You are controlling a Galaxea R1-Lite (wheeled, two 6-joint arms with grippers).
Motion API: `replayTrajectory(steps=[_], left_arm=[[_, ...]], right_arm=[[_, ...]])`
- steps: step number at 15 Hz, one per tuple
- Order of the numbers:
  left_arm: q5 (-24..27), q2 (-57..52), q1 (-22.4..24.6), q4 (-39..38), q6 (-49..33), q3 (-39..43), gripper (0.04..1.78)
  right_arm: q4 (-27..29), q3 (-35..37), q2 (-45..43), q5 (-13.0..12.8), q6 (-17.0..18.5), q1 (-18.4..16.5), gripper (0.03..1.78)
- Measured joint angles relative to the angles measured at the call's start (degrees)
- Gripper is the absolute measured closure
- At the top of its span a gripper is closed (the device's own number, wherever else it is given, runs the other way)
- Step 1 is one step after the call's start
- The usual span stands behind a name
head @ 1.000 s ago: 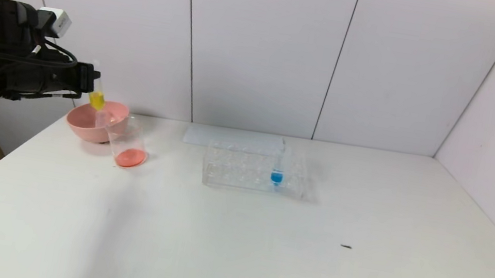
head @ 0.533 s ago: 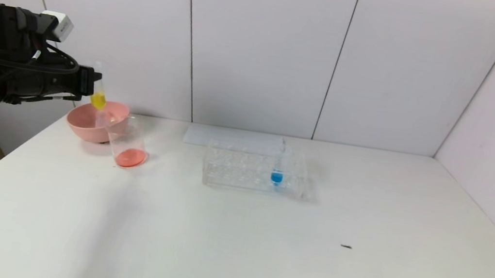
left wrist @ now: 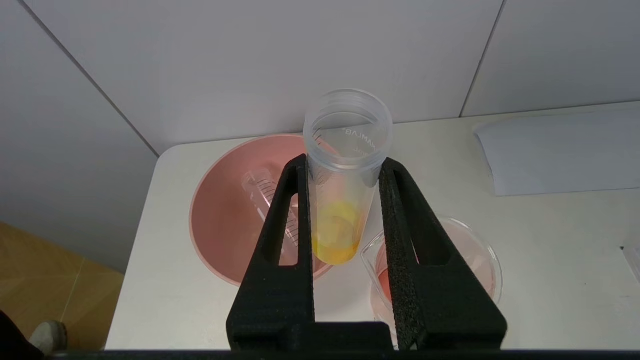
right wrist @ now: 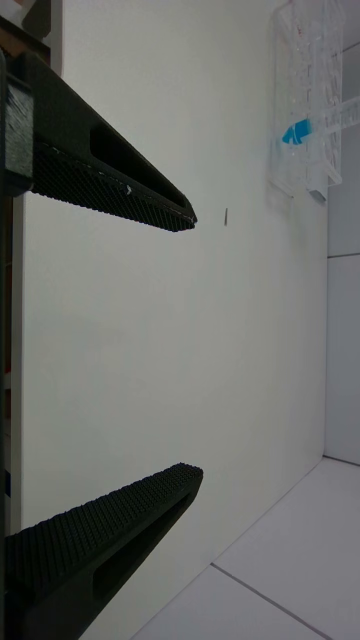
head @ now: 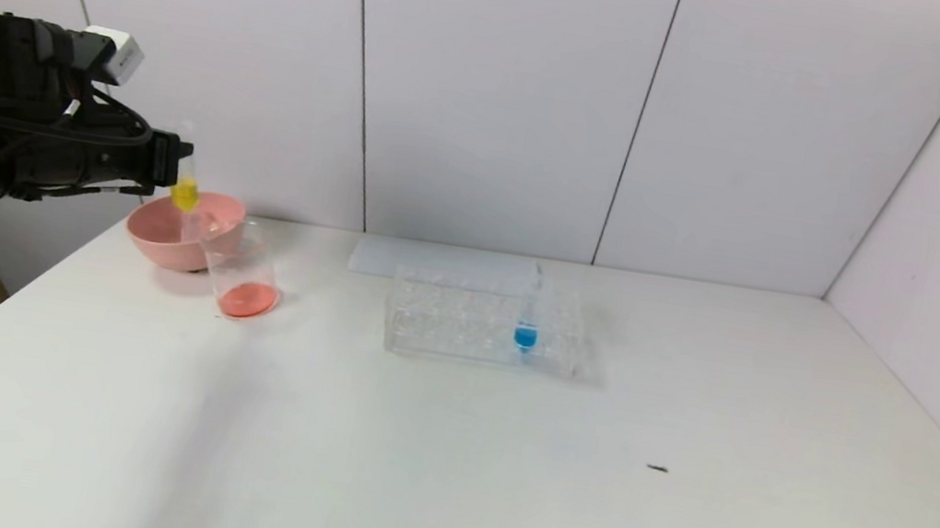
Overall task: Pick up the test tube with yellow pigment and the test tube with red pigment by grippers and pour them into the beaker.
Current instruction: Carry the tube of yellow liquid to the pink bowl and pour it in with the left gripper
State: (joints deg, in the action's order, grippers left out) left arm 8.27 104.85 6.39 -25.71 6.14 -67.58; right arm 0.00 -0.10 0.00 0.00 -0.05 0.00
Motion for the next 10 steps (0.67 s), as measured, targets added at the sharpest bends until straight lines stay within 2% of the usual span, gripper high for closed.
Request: replayTrajectory(steps=[10], left_arm=[[2.34,-0.20,0.05,0.02,4.02,2.04,1.38]], right_arm=[[0.00,0.00,0.00,0.00,0.00,0.00,0.11]])
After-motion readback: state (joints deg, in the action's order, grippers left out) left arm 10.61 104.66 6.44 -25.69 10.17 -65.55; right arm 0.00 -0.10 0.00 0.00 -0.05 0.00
